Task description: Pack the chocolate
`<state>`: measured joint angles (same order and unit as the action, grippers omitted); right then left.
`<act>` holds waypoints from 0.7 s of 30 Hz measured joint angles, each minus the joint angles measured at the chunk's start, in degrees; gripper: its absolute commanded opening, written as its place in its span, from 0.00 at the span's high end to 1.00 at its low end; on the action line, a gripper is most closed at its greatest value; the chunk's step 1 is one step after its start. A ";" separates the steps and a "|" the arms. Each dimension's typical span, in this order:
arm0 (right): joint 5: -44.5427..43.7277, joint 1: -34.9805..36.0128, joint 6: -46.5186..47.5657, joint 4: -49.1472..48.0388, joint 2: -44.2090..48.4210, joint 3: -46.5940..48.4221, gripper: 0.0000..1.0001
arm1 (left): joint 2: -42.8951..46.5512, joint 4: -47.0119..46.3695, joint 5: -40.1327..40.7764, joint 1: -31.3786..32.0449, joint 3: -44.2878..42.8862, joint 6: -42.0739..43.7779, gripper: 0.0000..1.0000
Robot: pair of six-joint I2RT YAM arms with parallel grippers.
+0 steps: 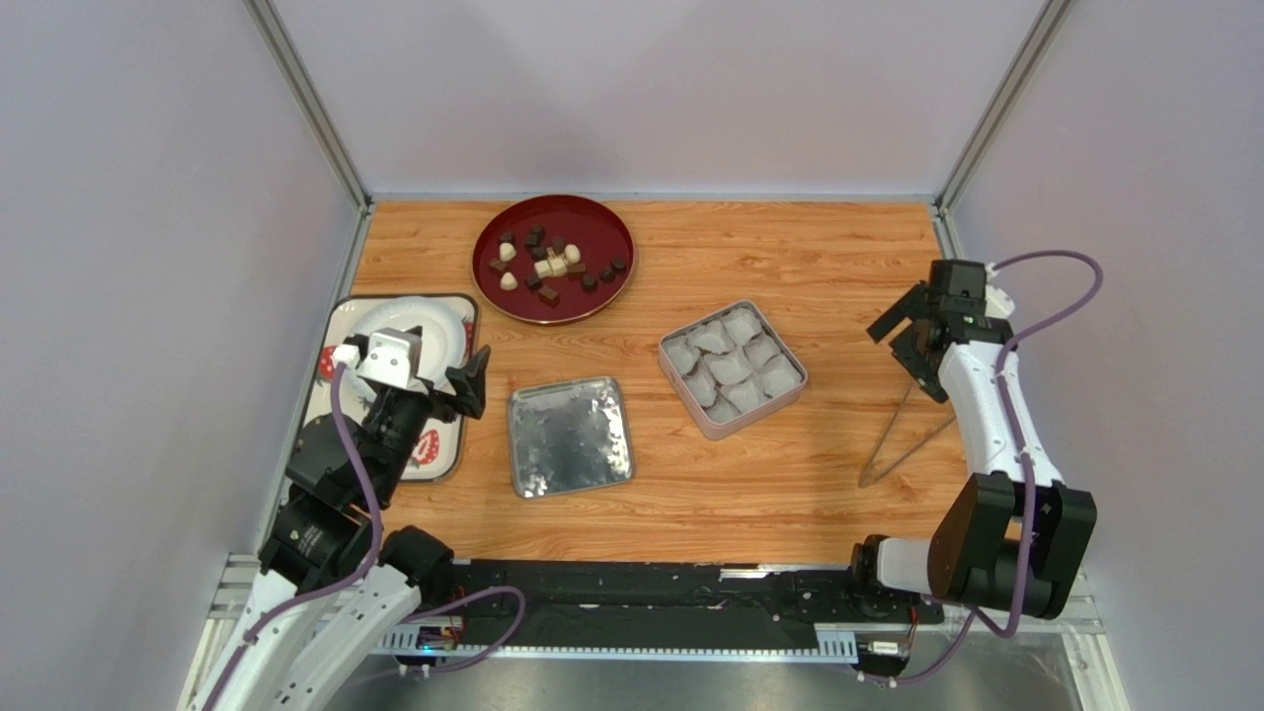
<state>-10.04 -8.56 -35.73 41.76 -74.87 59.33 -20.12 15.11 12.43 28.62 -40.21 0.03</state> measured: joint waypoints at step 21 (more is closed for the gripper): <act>5.40 -11.50 4.31 3.93 -20.33 5.40 0.52 | 2.60 0.02 1.22 2.05 0.57 0.57 0.04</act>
<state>-4.64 -20.05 -31.42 45.69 -95.20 64.73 -17.52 15.14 13.65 30.68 -39.64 0.60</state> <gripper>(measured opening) 0.512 0.957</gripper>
